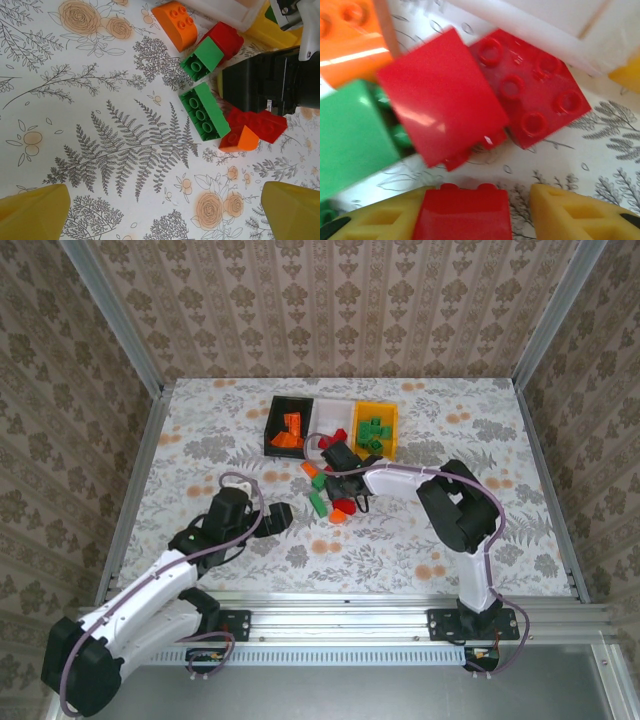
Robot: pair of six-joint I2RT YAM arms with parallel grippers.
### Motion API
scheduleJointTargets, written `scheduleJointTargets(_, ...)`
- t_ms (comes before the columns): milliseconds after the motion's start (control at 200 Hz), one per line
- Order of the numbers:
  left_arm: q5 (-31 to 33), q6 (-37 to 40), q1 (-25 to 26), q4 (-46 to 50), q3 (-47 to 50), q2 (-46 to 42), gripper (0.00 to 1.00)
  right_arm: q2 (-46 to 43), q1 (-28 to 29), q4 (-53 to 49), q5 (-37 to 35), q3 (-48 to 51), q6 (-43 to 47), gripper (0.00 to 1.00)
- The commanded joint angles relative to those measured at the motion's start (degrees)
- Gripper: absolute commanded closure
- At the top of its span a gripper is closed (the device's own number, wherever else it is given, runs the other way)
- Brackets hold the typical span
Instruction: Sort the legos into containers by color
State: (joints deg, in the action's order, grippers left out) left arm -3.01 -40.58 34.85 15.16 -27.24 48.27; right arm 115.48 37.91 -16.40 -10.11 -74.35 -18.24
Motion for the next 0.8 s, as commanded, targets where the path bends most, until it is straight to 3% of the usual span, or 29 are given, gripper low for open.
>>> scheduleJointTargets(0, 0.2, -0.42, 0.13, -0.41, 0.44, 1.03, 0.0, 0.33, -0.21, -0.53, -0.31, 1.31, -0.98, 0.55)
scheduleJointTargets(230, -0.16, -0.82, 0.22, -1.71, 0.62, 2.12, 0.0, -4.75, 0.41, 2.11, -1.74, 5.39, -2.61, 0.69)
scheduleJointTargets(535, 0.09, -0.89, 0.22, -2.53, 0.44, 3.13, 0.0, -14.17, 0.65, 2.04, -2.81, 6.02, -2.96, 0.7)
scheduleJointTargets(800, 0.7, -2.33, 0.22, -1.87, 0.26, 3.61, 0.0, -5.49, -1.89, -0.3, -7.23, -8.51, 2.95, 0.69)
